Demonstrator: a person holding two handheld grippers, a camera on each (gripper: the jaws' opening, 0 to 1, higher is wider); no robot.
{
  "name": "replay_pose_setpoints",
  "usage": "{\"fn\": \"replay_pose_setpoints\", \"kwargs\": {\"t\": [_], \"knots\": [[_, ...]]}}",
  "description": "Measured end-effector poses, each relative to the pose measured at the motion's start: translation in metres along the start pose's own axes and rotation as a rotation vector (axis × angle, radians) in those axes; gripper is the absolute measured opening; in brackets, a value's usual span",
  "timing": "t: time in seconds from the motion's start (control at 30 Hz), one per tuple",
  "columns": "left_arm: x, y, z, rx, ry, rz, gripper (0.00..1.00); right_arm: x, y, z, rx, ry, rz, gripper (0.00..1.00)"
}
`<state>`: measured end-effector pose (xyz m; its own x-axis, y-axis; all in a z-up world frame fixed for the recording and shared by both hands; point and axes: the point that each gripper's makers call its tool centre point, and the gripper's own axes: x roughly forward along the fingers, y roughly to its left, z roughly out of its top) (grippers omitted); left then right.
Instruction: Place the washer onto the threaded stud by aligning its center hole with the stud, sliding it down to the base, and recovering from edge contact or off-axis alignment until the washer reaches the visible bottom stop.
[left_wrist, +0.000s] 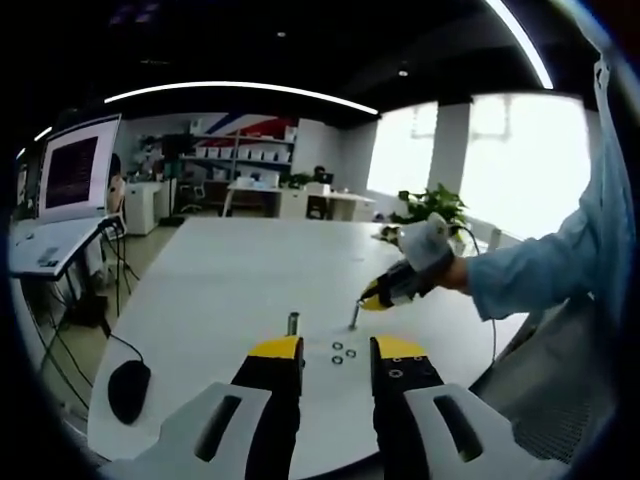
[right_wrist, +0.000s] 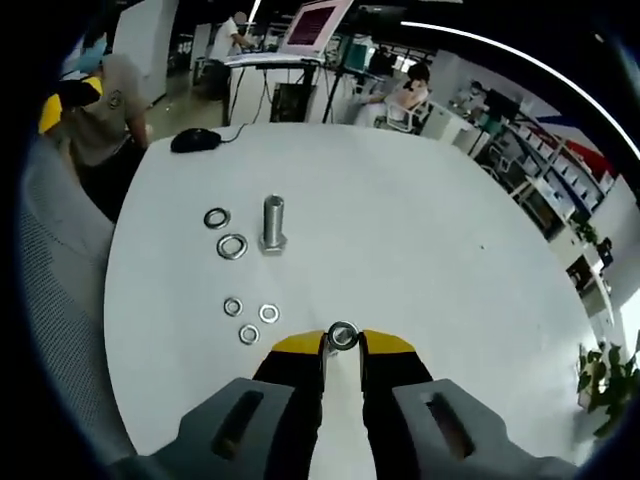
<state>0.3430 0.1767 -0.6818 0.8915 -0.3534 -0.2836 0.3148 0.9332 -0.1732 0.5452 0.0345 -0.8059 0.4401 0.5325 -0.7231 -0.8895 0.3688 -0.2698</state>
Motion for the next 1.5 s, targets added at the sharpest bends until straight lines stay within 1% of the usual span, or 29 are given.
{"fn": "replay_pose_setpoints", "kwargs": {"t": [0.17, 0.3, 0.67, 0.8, 0.83, 0.87, 0.9, 1.0, 1.1, 1.27, 1.37, 1.5], "knots": [[0.0, 0.0, 0.0, -0.001, 0.001, 0.001, 0.25, 0.004, -0.002, -0.001, 0.031, 0.0, 0.01, 0.15], [0.0, 0.0, 0.0, -0.001, 0.003, 0.001, 0.25, 0.007, -0.002, -0.002, 0.074, 0.0, 0.025, 0.15], [0.001, 0.0, -0.002, -0.002, 0.011, 0.001, 0.24, 0.015, 0.006, -0.015, 0.083, 0.044, 0.051, 0.15], [0.001, 0.0, -0.002, -0.002, 0.014, 0.0, 0.24, 0.016, 0.009, -0.018, 0.071, 0.056, 0.066, 0.15], [0.001, 0.0, -0.002, -0.002, 0.014, 0.0, 0.24, 0.017, 0.007, -0.018, 0.065, 0.055, 0.061, 0.16], [0.001, 0.0, -0.002, -0.002, 0.014, 0.0, 0.24, 0.016, 0.005, -0.017, 0.056, 0.044, 0.045, 0.18], [0.001, 0.0, -0.002, -0.002, 0.014, 0.0, 0.24, 0.016, 0.005, -0.016, 0.059, 0.044, 0.046, 0.2], [0.0, 0.0, -0.002, -0.003, 0.014, 0.001, 0.24, 0.014, 0.005, -0.014, 0.082, 0.034, 0.05, 0.21], [0.0, 0.0, -0.002, -0.003, 0.014, 0.001, 0.24, 0.013, 0.005, -0.016, 0.087, 0.035, 0.049, 0.21], [0.0, 0.001, -0.002, -0.004, 0.012, 0.002, 0.24, 0.014, 0.008, -0.023, 0.098, 0.047, 0.053, 0.21], [0.0, 0.001, -0.002, -0.005, 0.012, 0.002, 0.24, 0.014, 0.012, -0.029, 0.104, 0.061, 0.062, 0.21], [0.0, 0.001, -0.002, -0.006, 0.011, 0.002, 0.24, 0.014, 0.017, -0.033, 0.105, 0.071, 0.071, 0.2]]}}
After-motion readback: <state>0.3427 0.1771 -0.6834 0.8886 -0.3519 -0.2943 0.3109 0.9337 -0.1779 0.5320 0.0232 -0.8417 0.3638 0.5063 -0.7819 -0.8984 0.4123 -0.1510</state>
